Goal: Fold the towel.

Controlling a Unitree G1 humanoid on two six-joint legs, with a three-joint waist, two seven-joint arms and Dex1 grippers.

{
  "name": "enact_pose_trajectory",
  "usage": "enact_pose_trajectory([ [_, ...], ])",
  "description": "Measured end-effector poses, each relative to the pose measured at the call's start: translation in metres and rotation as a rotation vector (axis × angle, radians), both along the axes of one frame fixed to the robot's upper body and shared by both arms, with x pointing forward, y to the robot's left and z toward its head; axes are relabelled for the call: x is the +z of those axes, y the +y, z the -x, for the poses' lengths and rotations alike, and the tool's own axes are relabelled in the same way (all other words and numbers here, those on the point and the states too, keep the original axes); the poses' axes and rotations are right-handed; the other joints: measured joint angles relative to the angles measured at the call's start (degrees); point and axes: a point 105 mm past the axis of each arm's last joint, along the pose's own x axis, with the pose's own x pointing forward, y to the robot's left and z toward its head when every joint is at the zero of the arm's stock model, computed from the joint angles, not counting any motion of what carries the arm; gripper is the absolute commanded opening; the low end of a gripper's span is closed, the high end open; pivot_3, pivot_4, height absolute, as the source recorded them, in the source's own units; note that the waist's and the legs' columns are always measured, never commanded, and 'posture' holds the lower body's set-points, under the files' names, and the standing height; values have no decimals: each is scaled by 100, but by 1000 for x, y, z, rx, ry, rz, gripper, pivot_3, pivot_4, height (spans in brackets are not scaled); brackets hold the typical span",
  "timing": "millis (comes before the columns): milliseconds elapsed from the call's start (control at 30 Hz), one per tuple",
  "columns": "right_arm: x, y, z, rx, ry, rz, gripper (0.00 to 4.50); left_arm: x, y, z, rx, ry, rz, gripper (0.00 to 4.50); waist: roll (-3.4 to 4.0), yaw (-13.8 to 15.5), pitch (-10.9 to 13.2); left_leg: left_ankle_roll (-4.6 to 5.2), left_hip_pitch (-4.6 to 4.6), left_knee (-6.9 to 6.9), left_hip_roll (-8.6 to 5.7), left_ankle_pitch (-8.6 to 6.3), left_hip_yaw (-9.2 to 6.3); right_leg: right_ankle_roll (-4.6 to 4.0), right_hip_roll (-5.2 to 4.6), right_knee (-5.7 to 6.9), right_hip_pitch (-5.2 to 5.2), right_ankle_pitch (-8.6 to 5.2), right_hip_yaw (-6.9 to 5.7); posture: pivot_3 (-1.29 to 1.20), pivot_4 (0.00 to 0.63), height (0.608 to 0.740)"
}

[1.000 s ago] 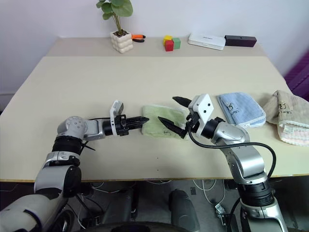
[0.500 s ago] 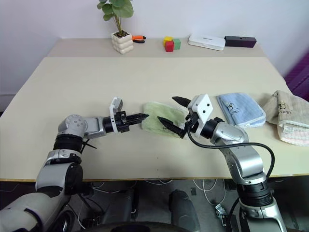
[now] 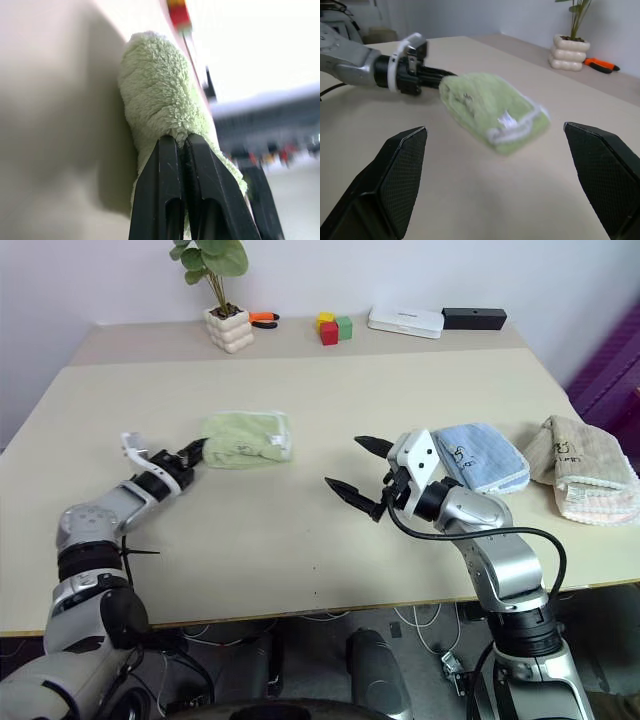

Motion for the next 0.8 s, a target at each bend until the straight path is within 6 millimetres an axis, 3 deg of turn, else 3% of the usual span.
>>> enact_pose_trajectory([
  [133,-1,1,0,19,3,2,4500,9,65,13,283,-46,-2,49,-7,28,4,-1,-7,-1,0,0,4,0,-5,-4,-2,0,-1,0,150,740],
  [267,-4,2,5,66,39,6,4500,13,100,32,471,-78,-10,49,-9,140,5,-2,-15,12,-3,-1,8,1,-12,-7,-1,1,-1,0,150,740],
  [467,-8,-26,24,129,170,20,4500,-7,104,58,613,-50,50,49,-23,283,8,-3,-28,37,-6,-1,8,-21,-20,-21,6,-10,-1,0,150,740],
  [600,-17,-45,48,184,252,75,4500,-10,107,82,728,-76,97,49,-26,297,6,-3,-25,35,-5,-1,8,-23,-17,-26,9,-11,0,0,150,740],
  [800,-14,-52,55,193,255,80,4500,-15,99,102,782,-89,85,49,-30,285,4,-3,-24,38,-4,-1,8,-25,-13,-29,9,-12,1,0,150,740],
])
